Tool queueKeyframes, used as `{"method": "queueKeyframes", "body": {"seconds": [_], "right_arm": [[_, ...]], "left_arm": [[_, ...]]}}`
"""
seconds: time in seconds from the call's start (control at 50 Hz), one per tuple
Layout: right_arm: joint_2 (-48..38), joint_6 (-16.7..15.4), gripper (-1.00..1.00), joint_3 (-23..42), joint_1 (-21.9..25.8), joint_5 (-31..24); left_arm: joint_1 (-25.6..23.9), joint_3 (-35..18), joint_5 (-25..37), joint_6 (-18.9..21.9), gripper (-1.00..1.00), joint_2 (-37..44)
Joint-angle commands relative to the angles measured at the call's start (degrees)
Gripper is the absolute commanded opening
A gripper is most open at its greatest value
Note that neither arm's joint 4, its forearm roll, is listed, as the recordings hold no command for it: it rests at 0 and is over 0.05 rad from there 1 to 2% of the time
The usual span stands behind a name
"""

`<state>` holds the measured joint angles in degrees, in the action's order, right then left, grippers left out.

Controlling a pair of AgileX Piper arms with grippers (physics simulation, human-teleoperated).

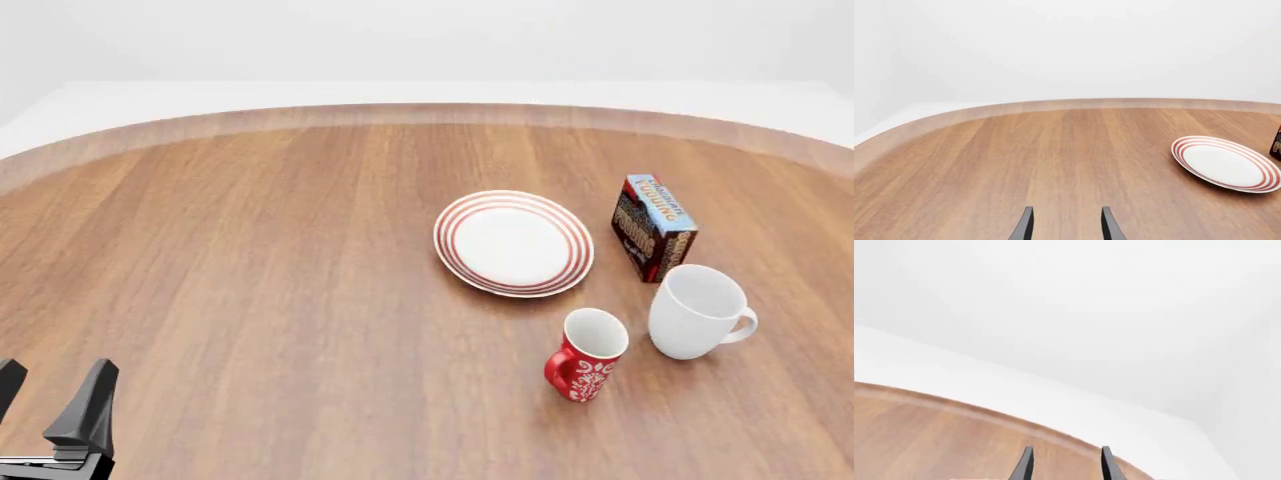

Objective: Put the chocolate pudding to the right of the plate.

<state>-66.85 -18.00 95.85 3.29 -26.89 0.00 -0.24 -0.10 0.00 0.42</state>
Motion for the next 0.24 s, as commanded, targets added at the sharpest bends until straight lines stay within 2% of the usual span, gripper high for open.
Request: {"method": "queueKeyframes", "body": {"seconds": [0.02, 0.12, 0.16, 0.24], "right_arm": [[18.93, -5.14, 1.0, 10.18, 3.27, -10.6], [23.39, -5.1, 1.0, 10.27, 4.69, -11.69], [26.16, -2.75, 1.0, 12.25, 5.62, -13.43], [29.35, -2.03, 1.0, 10.78, 6.04, -13.25]], "left_arm": [[0.0, 0.0, 0.0, 0.0, 1.0, 0.0], [0.0, 0.0, 0.0, 0.0, 1.0, 0.0], [0.0, 0.0, 0.0, 0.0, 1.0, 0.0], [0.0, 0.0, 0.0, 0.0, 1.0, 0.0]]}}
